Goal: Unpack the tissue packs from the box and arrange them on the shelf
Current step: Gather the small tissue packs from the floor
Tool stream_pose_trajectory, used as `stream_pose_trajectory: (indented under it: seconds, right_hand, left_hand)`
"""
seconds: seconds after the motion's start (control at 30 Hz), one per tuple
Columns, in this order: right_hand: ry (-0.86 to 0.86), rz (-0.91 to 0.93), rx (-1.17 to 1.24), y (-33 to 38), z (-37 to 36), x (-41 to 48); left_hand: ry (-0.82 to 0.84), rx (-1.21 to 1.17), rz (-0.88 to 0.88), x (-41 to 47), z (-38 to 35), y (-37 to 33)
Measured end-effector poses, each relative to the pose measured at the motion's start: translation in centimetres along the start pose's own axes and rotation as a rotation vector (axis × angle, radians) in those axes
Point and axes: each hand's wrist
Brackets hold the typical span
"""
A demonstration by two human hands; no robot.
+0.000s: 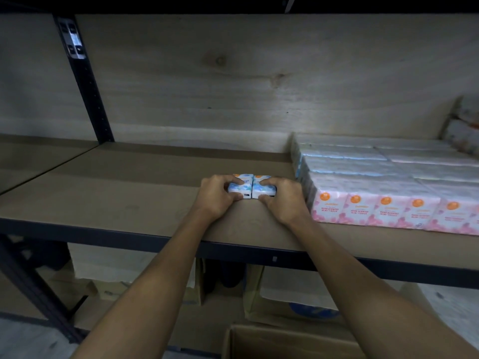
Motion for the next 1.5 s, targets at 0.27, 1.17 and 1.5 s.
stream_pose_trajectory:
  seconds: [0.27,1.17,1.5]
  right_hand:
    - [-0.008,0.001,0.004,-0.2,-0.4,0.2]
    - [-0.014,0.019,0.004,0.5,0.1,-0.5]
    - [-0.012,0.018,0.009,1.9,1.6,-4.1]
  left_hand:
    - [0.006,0.016,-0.019,0.1,-0.1,0.2]
    - [-0.025,-0.015,-0.059,0.1,-0.1,0.5]
    - [-0.034,0.047,-0.035,-3.9,2.2,0.1]
Point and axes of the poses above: each hand's wrist, its own x-axis towards the middle knuckle, its own z-axis out of the back of the hand, y = z × x, and after that the axes turned 4 degrees about -z, right-handed
